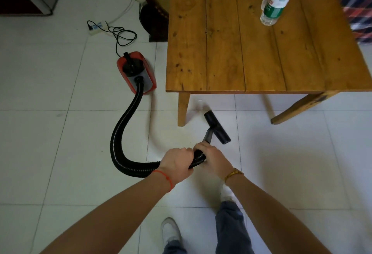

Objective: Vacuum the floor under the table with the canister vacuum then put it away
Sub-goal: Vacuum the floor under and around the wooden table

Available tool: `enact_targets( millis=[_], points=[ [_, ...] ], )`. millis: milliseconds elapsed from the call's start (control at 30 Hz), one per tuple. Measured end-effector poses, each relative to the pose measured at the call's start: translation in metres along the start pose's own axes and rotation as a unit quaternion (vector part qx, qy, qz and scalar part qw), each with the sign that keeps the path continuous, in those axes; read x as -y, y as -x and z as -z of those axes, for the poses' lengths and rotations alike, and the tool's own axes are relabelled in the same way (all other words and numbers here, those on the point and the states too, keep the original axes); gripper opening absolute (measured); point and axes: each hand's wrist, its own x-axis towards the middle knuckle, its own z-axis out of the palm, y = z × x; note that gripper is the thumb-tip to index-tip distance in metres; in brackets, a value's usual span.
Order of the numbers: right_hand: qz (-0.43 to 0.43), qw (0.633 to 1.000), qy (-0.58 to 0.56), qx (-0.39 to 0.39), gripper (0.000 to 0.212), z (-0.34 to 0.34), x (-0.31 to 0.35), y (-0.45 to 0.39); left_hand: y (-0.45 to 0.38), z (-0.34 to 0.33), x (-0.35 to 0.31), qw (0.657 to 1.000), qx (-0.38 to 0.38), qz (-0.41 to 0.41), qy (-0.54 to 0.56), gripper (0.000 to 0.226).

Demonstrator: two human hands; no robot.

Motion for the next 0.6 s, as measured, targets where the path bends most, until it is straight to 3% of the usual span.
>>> enact_targets(
  millis=[367,600],
  points=[
    [0.005,0.998,0.065,-0.018,0.021,0.109,-0.139,-0.043,-0.153,0.013,-0.087,0.995,-0.075,0.012,0.061,0.025],
    [0.017,0.988,0.146,-0.05,0.028,0.125,-0.223,-0.081,-0.238,-0.02,-0.115,0.989,-0.138,0.001,0.058,0.025]
  ],
)
